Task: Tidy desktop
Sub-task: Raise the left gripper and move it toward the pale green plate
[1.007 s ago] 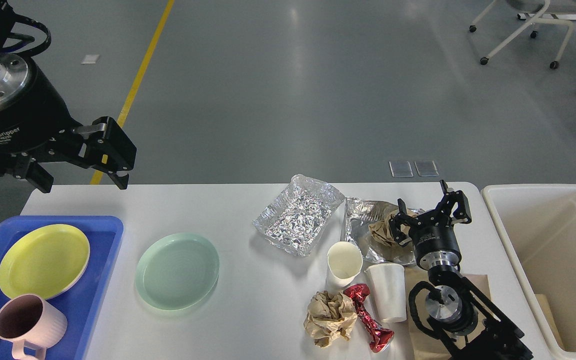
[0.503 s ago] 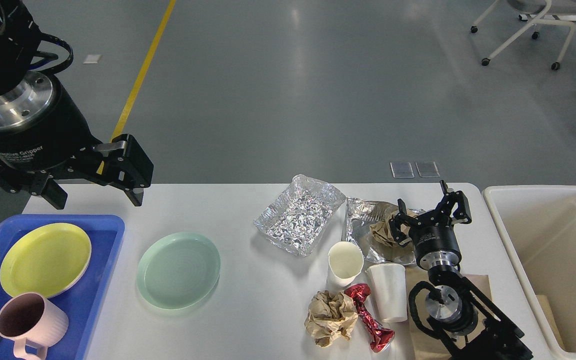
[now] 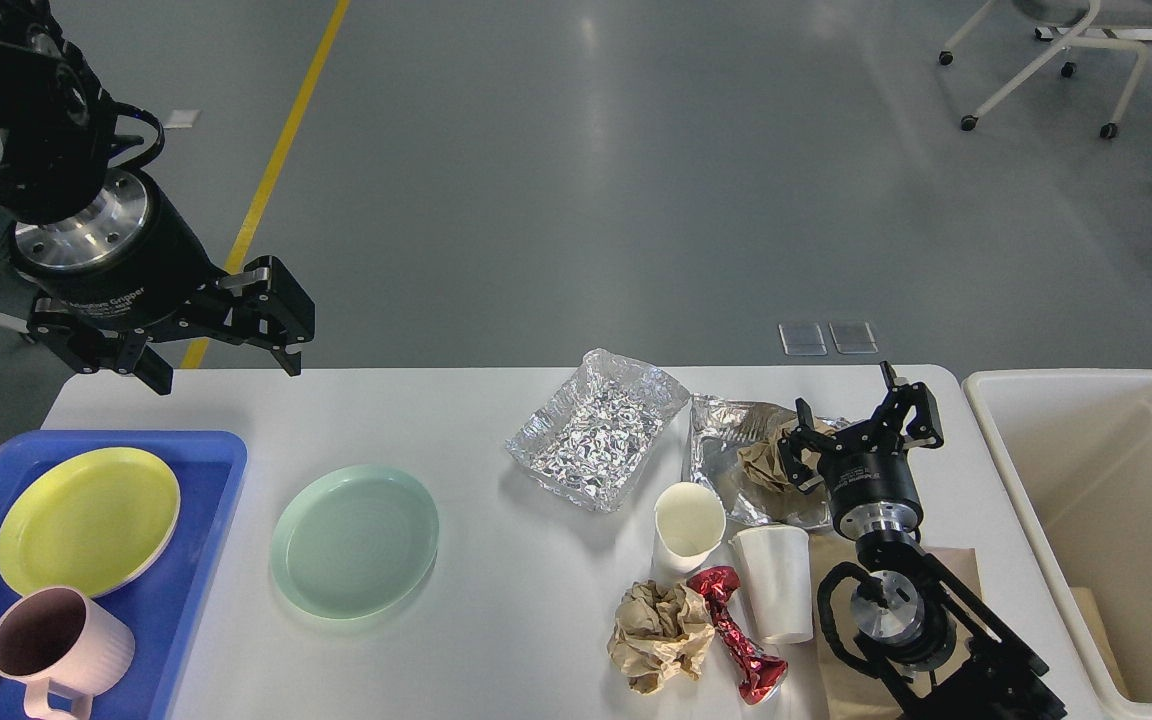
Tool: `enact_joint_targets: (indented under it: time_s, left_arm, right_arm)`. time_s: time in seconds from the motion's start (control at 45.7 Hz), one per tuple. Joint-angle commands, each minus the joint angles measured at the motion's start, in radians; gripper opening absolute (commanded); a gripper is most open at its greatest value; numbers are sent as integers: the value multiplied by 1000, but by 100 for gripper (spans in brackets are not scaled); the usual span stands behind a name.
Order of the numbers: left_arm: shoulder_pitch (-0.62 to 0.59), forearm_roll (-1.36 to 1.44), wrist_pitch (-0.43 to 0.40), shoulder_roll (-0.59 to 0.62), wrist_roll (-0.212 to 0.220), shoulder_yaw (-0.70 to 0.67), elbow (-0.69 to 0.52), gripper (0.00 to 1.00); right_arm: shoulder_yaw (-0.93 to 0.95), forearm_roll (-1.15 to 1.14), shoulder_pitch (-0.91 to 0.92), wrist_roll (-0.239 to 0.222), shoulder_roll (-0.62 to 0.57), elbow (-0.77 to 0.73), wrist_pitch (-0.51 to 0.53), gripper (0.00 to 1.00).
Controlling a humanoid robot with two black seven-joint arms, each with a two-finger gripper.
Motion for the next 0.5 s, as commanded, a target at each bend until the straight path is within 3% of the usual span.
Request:
enact_joint_targets:
  time_s: [0.0,0.109,0.482]
  left_arm:
    - [176,-41,39,19,2,-3,68,96]
    - [331,-116,100,48,3,-18,125,93]
    - [673,-420,507,108,9,-137,162,92]
  right_arm:
    - [0,1,1,0,0,0,0,100]
    - [0,1,0,0,0,0,0,100]
    - [0,1,1,0,0,0,0,100]
